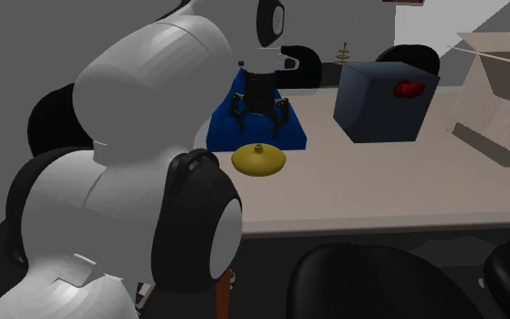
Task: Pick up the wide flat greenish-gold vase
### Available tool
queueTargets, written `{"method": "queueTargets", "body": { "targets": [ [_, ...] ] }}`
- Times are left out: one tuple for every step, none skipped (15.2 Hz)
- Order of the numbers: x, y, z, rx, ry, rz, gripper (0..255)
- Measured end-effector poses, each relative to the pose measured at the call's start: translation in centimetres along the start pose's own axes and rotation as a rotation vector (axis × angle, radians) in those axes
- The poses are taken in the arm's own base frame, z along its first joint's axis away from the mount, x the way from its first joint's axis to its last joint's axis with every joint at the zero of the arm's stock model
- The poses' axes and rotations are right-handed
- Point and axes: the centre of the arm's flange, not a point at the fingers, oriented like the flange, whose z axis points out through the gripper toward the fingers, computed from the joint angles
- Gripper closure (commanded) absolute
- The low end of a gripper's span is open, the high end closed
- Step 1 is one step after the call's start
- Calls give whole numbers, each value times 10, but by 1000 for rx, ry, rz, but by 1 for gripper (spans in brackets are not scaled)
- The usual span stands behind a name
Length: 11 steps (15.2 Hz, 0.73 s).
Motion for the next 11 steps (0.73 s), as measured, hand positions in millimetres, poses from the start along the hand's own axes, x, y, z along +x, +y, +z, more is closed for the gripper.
{"method": "queueTargets", "body": {
  "targets": [
    [3,-1,3,0,-1,1,0],
    [6,-1,8,0,-1,1,0],
    [7,-1,13,0,-1,1,0],
    [7,-1,18,0,-1,2,0],
    [8,-1,24,0,-1,2,0],
    [8,-1,28,0,-1,2,0],
    [8,-1,32,0,-1,2,0],
    [8,-1,34,0,-1,2,255],
    [8,-2,36,0,-1,2,255],
    [8,-1,36,0,0,2,255],
    [8,-1,36,0,1,2,255]
  ]
}}
